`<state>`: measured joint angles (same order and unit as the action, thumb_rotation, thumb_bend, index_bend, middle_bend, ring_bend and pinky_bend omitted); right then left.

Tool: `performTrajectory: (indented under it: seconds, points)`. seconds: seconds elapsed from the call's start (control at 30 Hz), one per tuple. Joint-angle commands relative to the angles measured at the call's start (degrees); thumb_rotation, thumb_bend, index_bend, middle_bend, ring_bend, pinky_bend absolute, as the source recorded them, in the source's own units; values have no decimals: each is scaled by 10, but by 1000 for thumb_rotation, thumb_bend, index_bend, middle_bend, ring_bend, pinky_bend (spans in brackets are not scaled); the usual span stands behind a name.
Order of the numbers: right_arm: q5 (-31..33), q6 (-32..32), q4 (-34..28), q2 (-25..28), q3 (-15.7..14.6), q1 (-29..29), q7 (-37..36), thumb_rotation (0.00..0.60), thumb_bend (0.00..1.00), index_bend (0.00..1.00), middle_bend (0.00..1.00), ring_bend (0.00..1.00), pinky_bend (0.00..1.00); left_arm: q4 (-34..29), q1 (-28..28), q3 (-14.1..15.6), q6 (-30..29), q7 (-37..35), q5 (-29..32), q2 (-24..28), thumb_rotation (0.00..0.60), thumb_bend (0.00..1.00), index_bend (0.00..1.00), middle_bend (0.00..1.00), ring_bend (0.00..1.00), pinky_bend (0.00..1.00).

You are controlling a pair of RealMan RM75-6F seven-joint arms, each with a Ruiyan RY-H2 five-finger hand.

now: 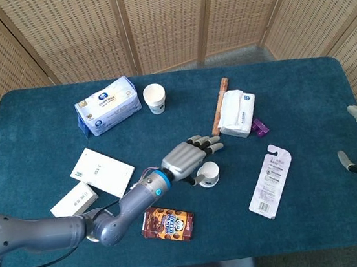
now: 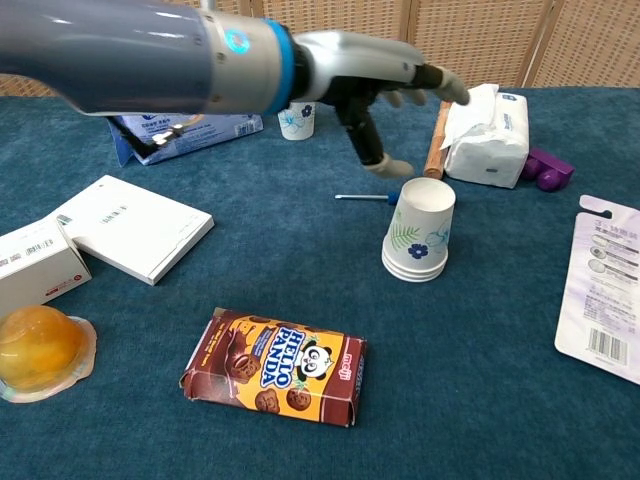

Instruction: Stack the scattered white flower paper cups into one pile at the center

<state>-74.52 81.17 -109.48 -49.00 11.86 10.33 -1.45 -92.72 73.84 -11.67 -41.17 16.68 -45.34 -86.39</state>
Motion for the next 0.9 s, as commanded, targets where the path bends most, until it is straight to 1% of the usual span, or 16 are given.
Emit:
performTrajectory:
  seconds: [0.03,0.3,0.43,0.67,0.8,0.9]
  points:
    - [-1,-4,3,-3,1,3,0,600,366,12,120,0,431,-45,-31,17,-37,4,-11,37,600,432,0,0,0,73]
    - [-3,-20,16,-13,-1,16,16,600,366,14,119,0,431,-167,-136,62,-166,3,-80,125,600,433,0,0,0,69]
    - [0,-26,26,-19,-3,20,31,600,366,14,120,0,429,-215,-211,94,-245,-17,-140,164,600,432,0,0,0,70]
    - [4,-25,35,-29,-6,23,58,600,366,14,121,0,421,-266,-331,160,-356,-33,-240,218,600,432,0,0,0,70]
    - [11,-24,34,-33,-9,23,85,600,366,12,119,0,408,-281,-399,192,-423,-36,-298,238,600,432,0,0,0,69]
    - [29,-34,24,-29,-13,23,110,600,367,6,112,0,369,-282,-451,214,-473,-35,-337,252,600,432,0,0,0,69]
